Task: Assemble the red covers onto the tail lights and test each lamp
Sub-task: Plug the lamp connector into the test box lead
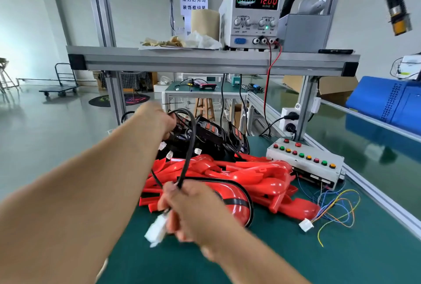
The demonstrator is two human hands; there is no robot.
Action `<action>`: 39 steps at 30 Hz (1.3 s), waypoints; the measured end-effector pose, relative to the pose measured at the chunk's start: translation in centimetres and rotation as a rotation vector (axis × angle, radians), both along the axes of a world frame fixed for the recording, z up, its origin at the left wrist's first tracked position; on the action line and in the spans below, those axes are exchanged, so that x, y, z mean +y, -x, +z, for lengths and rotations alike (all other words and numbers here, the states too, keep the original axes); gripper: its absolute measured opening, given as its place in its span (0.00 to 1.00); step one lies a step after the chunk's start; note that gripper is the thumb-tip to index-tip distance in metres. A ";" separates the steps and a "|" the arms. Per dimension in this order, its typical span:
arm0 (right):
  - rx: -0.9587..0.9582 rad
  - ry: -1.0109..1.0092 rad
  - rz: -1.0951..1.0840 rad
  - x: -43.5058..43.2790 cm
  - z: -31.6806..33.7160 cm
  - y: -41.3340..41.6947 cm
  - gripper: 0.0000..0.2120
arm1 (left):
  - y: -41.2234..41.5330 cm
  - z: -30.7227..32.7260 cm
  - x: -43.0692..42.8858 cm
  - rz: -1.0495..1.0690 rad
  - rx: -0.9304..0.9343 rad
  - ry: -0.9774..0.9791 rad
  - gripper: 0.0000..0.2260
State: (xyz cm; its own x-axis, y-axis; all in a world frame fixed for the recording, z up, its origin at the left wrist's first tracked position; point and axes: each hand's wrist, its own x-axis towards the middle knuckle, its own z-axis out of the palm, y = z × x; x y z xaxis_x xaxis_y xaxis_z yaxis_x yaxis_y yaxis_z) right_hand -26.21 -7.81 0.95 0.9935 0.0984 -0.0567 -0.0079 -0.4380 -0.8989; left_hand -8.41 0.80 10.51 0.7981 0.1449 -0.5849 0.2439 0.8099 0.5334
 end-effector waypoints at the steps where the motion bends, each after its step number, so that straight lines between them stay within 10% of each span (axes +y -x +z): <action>1: -0.071 -0.018 0.016 -1.2 0.8 -0.3 0.18 | -0.6 -0.1 0.9 0.017 -0.011 0.116 0.11; 9: -0.537 1.139 -0.332 -8.3 6.0 -2.9 0.15 | 0.5 -2.3 5.1 -0.130 -0.238 -0.322 0.03; 13: -0.478 1.160 -0.303 -6.6 3.9 -4.1 0.08 | 5.8 -1.9 0.9 0.177 -0.995 -1.254 0.10; 15: -0.552 1.087 -0.298 -5.6 2.4 -4.4 0.10 | 9.2 -3.1 -2.5 -0.069 -1.414 -1.574 0.09; 19: -0.532 0.928 -0.283 -5.1 0.2 -4.9 0.13 | 10.1 -6.9 -5.1 -0.572 -1.299 -2.003 0.16; 22: -0.509 0.874 -0.303 -5.8 -1.7 -5.3 0.12 | 9.6 -8.7 -3.9 -0.725 -1.194 -1.983 0.28; 32: -0.599 0.469 -0.217 -11.9 -1.8 -3.7 0.09 | 7.4 -11.3 -2.4 -0.650 -1.203 -1.845 0.16; 39: -0.262 1.122 -0.125 -23.6 -2.4 2.7 0.06 | 7.1 -12.4 -2.6 -0.498 -1.216 -1.722 0.07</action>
